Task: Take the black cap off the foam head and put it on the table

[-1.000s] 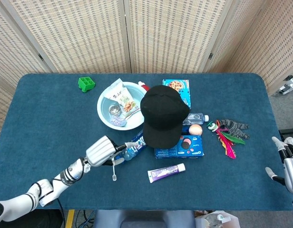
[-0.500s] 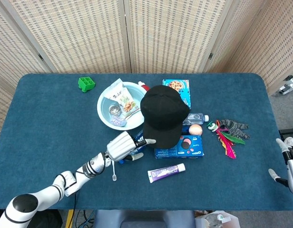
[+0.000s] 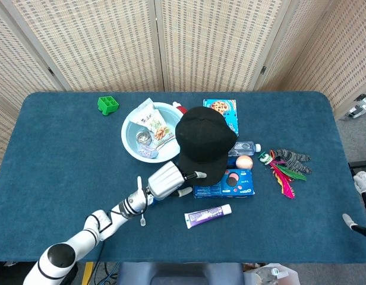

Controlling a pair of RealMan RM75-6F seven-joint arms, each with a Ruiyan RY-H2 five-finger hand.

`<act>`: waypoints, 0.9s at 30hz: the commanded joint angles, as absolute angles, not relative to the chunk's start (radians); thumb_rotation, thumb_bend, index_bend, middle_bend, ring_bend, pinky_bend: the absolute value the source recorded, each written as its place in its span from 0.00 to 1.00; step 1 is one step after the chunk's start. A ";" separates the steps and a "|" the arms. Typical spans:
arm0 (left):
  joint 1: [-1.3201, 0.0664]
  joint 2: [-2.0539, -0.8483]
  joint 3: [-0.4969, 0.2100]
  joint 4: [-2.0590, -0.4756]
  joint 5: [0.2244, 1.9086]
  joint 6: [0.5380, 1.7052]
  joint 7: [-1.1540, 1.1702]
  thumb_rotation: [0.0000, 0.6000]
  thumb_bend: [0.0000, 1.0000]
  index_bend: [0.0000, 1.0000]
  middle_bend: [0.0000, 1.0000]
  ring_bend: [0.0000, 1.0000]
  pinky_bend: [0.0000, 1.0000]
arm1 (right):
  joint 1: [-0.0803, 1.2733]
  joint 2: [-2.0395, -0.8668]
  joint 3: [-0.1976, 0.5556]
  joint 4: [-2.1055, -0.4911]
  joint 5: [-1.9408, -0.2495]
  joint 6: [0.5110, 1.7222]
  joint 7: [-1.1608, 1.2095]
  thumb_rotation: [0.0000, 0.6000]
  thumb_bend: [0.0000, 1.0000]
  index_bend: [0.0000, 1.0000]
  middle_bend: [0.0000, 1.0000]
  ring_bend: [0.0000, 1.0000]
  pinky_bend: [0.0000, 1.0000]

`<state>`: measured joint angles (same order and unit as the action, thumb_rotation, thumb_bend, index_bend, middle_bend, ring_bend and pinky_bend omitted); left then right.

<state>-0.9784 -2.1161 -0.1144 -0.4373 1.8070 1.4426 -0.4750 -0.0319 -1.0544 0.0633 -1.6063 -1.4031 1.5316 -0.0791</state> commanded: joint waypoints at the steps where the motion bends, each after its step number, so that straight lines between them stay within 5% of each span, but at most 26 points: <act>1: -0.994 -2.141 -0.114 -0.407 1.785 1.437 -0.481 1.00 0.23 0.35 0.90 0.99 1.00 | -0.033 -1.054 0.063 -1.603 -1.402 1.530 -0.076 1.00 0.19 0.13 0.22 0.19 0.34; 20: -1.039 -2.230 -0.134 -0.309 1.672 1.426 -0.502 1.00 0.24 0.43 0.94 1.00 1.00 | -0.043 -1.056 0.068 -1.584 -1.389 1.525 -0.058 1.00 0.19 0.13 0.22 0.19 0.34; 27: -1.036 -2.232 -0.145 -0.307 1.636 1.443 -0.523 1.00 0.34 0.43 0.95 1.00 1.00 | -0.042 -1.056 0.070 -1.582 -1.391 1.523 -0.058 1.00 0.19 0.13 0.22 0.19 0.34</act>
<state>-1.0377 -2.2327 -0.1433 -0.3061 1.6399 1.4405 -0.5191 -0.0423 -1.0560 0.0700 -1.5825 -1.3909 1.5231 -0.0578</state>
